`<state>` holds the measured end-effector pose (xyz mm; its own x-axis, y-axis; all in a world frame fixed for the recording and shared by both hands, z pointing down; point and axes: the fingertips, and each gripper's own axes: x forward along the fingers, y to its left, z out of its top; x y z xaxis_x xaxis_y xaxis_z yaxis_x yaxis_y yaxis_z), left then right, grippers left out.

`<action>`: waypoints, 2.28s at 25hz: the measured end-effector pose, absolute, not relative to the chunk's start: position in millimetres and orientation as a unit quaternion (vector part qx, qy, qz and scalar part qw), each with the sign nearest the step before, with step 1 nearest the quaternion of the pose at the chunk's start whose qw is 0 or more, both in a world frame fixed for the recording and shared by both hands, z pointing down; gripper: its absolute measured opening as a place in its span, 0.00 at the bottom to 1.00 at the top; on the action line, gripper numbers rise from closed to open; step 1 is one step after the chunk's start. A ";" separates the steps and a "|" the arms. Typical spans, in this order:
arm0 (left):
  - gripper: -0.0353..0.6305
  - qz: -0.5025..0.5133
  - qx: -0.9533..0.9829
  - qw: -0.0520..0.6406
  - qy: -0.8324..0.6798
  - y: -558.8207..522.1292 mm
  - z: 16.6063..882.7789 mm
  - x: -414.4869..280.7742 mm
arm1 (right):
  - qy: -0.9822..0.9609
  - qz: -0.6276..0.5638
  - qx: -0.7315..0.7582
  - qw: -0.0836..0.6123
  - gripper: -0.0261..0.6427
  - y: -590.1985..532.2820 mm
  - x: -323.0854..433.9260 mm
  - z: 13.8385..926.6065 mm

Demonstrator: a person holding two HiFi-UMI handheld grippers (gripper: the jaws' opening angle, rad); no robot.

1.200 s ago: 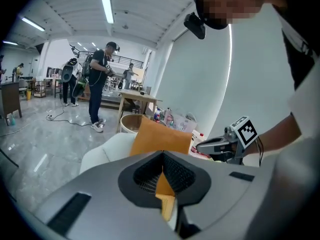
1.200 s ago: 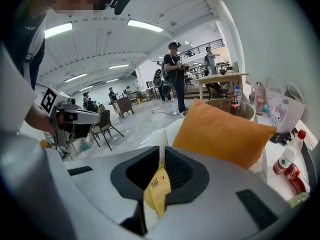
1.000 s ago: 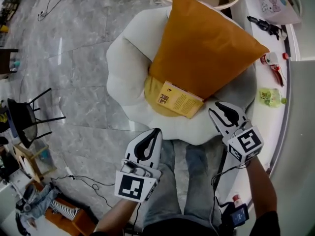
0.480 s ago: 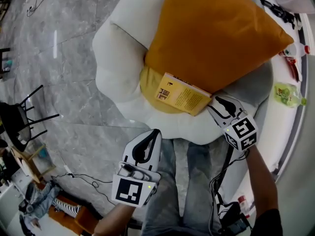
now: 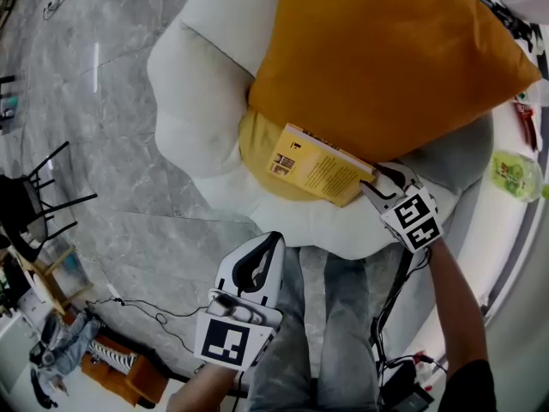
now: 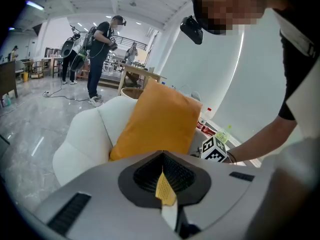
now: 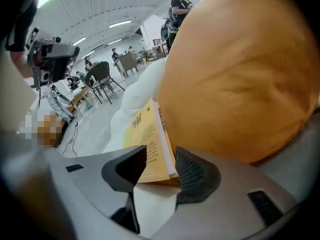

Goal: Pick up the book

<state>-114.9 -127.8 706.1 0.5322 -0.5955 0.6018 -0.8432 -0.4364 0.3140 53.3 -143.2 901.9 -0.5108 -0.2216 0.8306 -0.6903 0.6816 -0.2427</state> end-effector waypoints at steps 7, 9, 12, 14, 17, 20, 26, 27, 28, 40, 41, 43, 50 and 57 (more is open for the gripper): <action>0.07 0.208 0.815 0.313 -0.442 -130.1 723.3 -108.9 | -0.795 0.331 0.243 0.447 0.33 -138.3 64.1 952.6; 0.07 0.209 0.811 0.319 -0.443 -129.8 726.3 -108.8 | -0.793 0.341 0.223 0.453 0.34 -134.1 61.6 961.4; 0.07 0.215 0.808 0.323 -0.443 -129.5 732.2 -110.5 | -0.791 0.355 0.208 0.453 0.35 -134.0 60.7 968.2; 0.07 0.218 0.806 0.324 -0.445 -129.9 735.6 -112.7 | -0.789 0.359 0.196 0.459 0.35 -134.2 60.8 970.6; 0.07 0.220 0.807 0.320 -0.444 -129.4 735.5 -115.0 | -0.781 0.359 0.175 0.480 0.36 -130.7 62.3 974.3; 0.07 0.219 0.808 0.321 -0.442 -132.9 734.1 -112.8 | -0.773 0.375 0.159 0.486 0.36 -129.0 60.8 978.4; 0.07 0.212 0.809 0.331 -0.438 -136.3 722.9 -118.9 | -0.785 0.338 0.048 0.517 0.34 -104.0 41.3 950.2; 0.07 0.210 0.809 0.332 -0.437 -137.3 720.7 -122.1 | -0.787 0.332 0.028 0.520 0.34 -99.3 33.6 944.2; 0.07 0.208 0.810 0.332 -0.437 -139.1 718.8 -124.2 | -0.789 0.333 0.012 0.517 0.34 -96.1 25.9 939.5; 0.07 0.197 0.810 0.339 -0.435 -146.2 724.3 -121.6 | -0.802 0.384 -0.038 0.456 0.34 -78.2 -37.4 923.3; 0.07 0.197 0.810 0.341 -0.435 -146.3 723.6 -124.2 | -0.802 0.382 -0.048 0.457 0.34 -73.4 -45.5 919.6; 0.07 0.197 0.809 0.343 -0.435 -147.1 721.2 -129.3 | -0.802 0.373 -0.066 0.462 0.34 -63.4 -62.1 915.0; 0.07 0.185 0.805 0.344 -0.446 -159.4 712.3 -150.1 | -0.799 0.320 -0.005 0.510 0.37 -65.1 -85.5 935.9; 0.07 0.188 0.807 0.341 -0.443 -163.3 713.4 -174.4 | -0.777 0.331 0.044 0.533 0.30 -68.3 -103.6 950.4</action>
<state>-174.4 -163.3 713.4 0.5362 -0.5881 0.6055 -0.8441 -0.3740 0.3842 -103.6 -68.3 950.4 -0.4270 0.2854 0.8580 -0.4209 0.7771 -0.4679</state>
